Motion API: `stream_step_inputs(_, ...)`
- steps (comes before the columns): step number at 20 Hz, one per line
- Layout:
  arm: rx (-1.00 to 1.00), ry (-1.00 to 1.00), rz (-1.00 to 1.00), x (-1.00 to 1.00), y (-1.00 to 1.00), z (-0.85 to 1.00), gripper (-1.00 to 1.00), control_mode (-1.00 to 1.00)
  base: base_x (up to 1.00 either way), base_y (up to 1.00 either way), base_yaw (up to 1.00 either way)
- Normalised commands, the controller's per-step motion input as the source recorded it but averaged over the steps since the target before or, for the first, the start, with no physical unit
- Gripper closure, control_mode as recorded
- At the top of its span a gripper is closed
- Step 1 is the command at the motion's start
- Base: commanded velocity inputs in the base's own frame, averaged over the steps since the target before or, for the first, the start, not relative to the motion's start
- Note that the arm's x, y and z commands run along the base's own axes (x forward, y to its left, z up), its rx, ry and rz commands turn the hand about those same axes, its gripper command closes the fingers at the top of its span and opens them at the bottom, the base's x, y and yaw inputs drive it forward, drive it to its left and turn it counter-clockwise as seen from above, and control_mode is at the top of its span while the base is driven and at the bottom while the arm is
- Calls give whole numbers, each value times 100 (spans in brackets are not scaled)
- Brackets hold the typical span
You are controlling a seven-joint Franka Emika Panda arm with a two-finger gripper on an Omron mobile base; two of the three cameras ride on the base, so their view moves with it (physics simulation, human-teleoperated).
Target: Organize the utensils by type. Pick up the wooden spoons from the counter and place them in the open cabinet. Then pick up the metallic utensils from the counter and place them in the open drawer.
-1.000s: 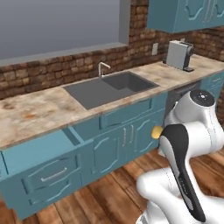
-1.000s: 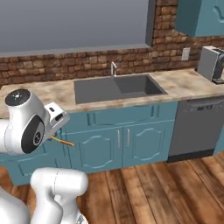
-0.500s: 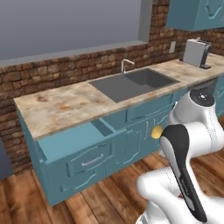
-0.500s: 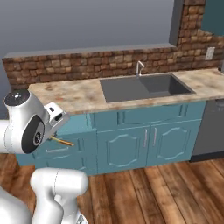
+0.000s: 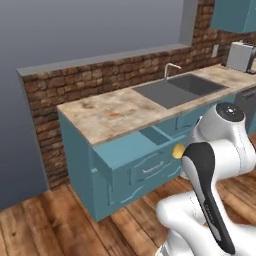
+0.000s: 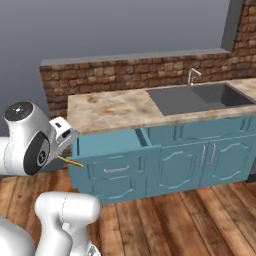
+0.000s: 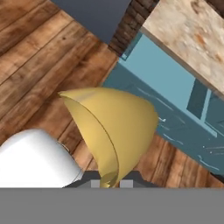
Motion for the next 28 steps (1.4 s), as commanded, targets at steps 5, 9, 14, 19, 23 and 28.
stream_step_inputs(5,0,0,0,0,0,0,100,100,-22,92,-28)
stream_step_inputs(9,0,0,0,0,0,0,100,100,-26,82,-40)
stream_step_inputs(14,0,0,0,0,0,0,100,100,-8,79,-46)
stream_step_inputs(19,0,0,0,0,0,0,100,100,0,89,-44)
stream_step_inputs(23,0,0,0,0,0,0,100,100,0,96,-40)
stream_step_inputs(28,0,0,0,0,0,0,100,100,0,93,-39)
